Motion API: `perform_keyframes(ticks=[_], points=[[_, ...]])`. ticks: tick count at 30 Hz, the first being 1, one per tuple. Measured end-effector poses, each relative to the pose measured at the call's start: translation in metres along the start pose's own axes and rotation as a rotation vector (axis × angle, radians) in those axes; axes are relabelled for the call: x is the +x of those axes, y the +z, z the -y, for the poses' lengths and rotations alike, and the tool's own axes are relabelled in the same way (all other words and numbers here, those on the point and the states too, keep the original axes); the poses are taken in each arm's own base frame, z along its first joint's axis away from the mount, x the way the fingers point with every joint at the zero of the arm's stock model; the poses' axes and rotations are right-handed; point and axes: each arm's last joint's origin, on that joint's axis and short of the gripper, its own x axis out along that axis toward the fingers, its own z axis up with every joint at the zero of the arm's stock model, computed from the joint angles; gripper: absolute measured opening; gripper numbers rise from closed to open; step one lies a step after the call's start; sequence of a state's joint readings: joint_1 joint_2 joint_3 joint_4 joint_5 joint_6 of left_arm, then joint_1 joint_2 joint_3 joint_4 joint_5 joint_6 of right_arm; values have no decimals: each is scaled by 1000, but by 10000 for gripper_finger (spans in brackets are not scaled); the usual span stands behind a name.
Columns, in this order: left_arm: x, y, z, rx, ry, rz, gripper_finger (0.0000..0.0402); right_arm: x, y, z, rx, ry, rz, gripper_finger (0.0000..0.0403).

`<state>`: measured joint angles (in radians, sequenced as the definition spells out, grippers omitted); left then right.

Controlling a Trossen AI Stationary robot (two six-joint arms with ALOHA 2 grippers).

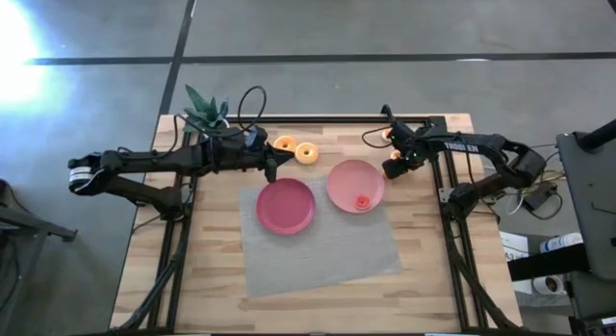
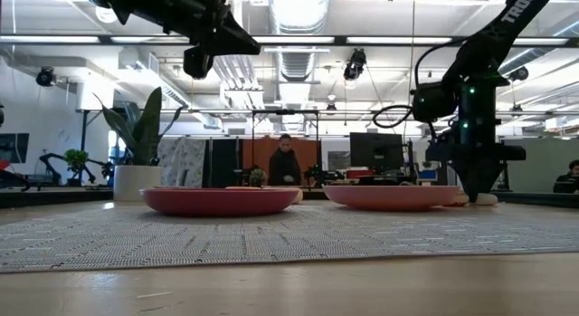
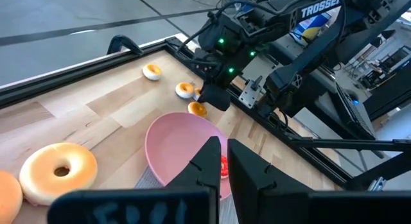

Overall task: Pick & Place donuts
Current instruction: Put the small white donut on the light pink plate

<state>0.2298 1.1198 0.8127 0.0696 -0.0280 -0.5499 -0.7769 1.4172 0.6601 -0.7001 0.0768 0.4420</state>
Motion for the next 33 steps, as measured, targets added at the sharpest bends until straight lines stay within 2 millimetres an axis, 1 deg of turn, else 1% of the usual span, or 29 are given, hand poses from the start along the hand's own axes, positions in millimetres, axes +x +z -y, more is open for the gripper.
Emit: perform_keyframes(ticks=[4, 8, 12, 14, 17, 19, 21, 24, 26, 29, 31, 33], points=[[0, 0, 0, 0, 0, 0, 3, -9, -1, 0, 37, 61, 24, 23], [0, 0, 0, 11, 0, 0, 3, -27, -4, 1, 127, 180, 65, 13], [0, 0, 0, 48, -1, 2, 3, -54, -10, 4, 261, 326, 157, 10], [0, 1, 0, 92, -5, 8, 3, -68, -12, 4, 341, 464, 226, 10], [5, 0, 0, 198, -6, 13, 3, -88, -11, -1, 451, 759, 349, 9], [11, -3, -2, 234, -9, 21, 3, -98, -11, -5, 519, 939, 431, 9], [21, -4, -5, 227, -15, 48, 3, -104, -12, -10, 568, 1081, 485, 10], [36, -4, -7, 152, -40, 107, 8, -104, -17, -20, 610, 1192, 510, 12], [46, -5, -7, 97, -44, 111, 26, -104, -21, -29, 618, 1215, 509, 12], [61, -3, -6, 98, -42, 105, 72, -104, -26, -41, 627, 1223, 521, 12], [72, -1, -3, 157, -42, 101, 107, -106, -27, -49, 632, 1219, 536, 13], [82, 0, 1, 262, -42, 101, 138, -110, -27, -56, 633, 1215, 549, 13]])
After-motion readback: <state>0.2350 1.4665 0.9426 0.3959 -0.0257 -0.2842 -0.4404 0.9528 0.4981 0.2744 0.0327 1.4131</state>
